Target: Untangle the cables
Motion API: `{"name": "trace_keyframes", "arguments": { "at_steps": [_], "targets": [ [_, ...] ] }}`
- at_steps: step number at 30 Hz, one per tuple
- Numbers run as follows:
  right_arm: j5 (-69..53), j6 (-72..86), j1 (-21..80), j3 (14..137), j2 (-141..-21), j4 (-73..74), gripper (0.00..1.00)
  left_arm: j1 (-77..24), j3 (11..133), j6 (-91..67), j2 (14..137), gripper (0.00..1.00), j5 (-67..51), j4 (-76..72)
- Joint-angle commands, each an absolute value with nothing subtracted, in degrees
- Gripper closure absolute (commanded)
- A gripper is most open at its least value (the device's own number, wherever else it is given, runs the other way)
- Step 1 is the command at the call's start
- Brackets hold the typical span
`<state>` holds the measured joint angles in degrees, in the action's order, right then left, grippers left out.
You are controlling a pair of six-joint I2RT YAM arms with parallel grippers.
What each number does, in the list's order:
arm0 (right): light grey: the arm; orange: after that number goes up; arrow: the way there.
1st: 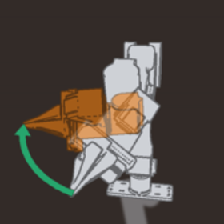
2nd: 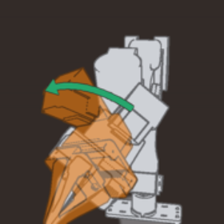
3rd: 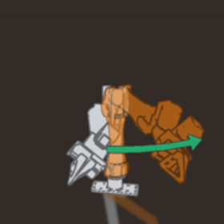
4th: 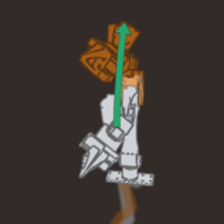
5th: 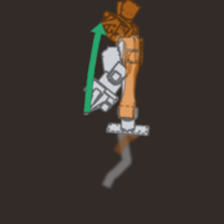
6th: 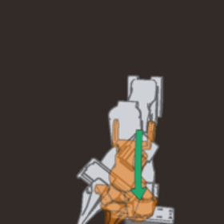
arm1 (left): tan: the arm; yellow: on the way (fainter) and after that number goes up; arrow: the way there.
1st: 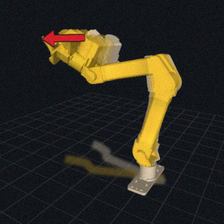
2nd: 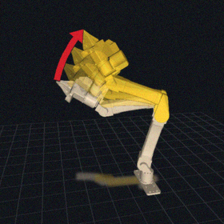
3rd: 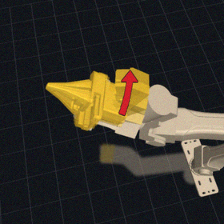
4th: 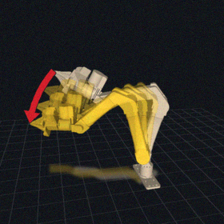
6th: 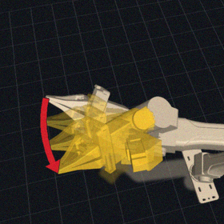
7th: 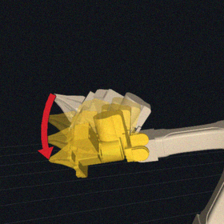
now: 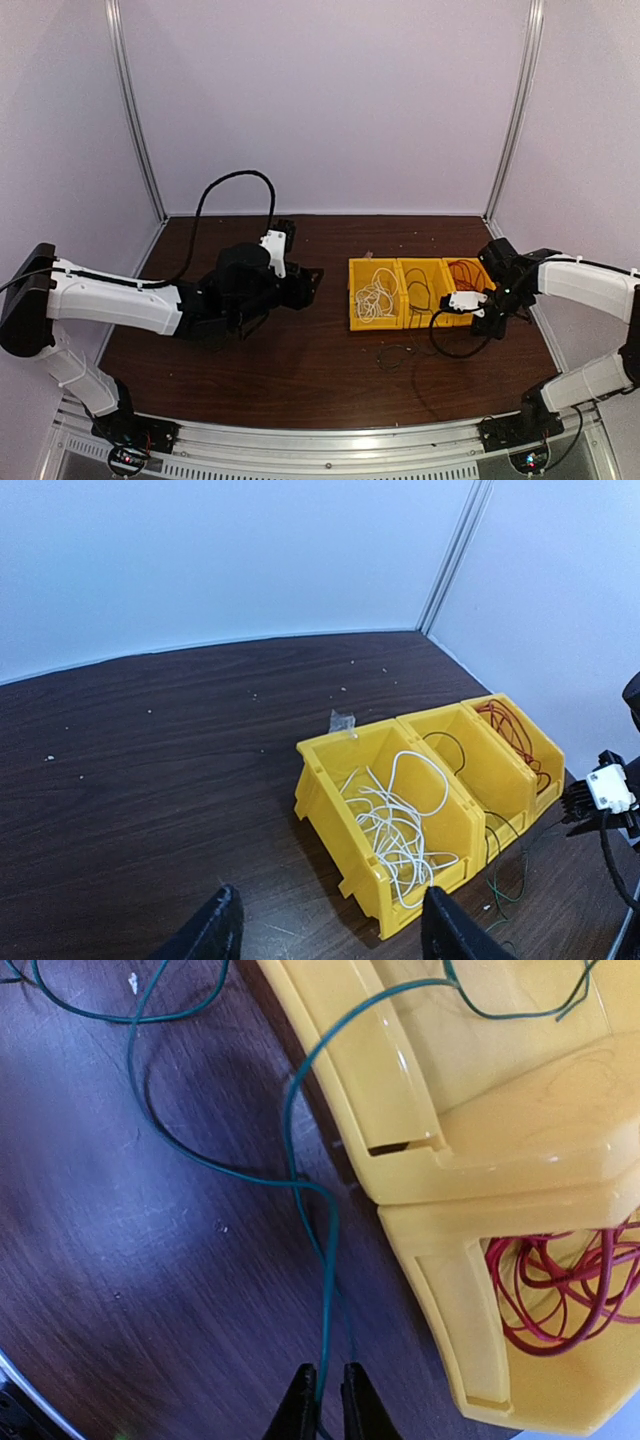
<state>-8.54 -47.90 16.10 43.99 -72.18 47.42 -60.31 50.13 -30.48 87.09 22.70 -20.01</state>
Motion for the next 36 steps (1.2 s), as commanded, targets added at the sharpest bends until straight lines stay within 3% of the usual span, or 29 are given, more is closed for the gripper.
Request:
{"name": "trace_keyframes", "arguments": {
  "at_steps": [1, 8, 12, 20, 28, 36],
  "targets": [
    [-7.16, -45.81, 15.9, 46.39, -74.21, 44.32, 1.0, -60.11, 49.21, -31.4, 85.7, 0.38, 22.73, -22.46],
    [-20.6, -41.73, 16.16, 62.82, -74.79, 50.71, 1.0, -60.05, 49.3, -31.03, 85.47, 0.38, 23.11, -22.18],
    [-26.58, -37.08, 16.63, 67.42, -79.19, 46.6, 1.0, -60.08, 49.79, -31.24, 86.05, 0.38, 22.55, -22.42],
    [-24.55, -31.71, 16.8, 61.8, -89.12, 25.78, 1.0, -60.04, 48.98, -31.79, 84.78, 0.38, 22.75, -21.53],
    [-26.3, -28.12, 17.13, 64.62, -96.71, 21.67, 1.0, -60.06, 48.29, -32.03, 84.3, 0.38, 23.34, -21.45],
    [-11.77, -22.59, 17.27, 65.65, -102.07, 12.74, 1.0, -60.02, 49.39, -32.17, 86.4, 0.38, 22.06, -22.48]
  ]
}}
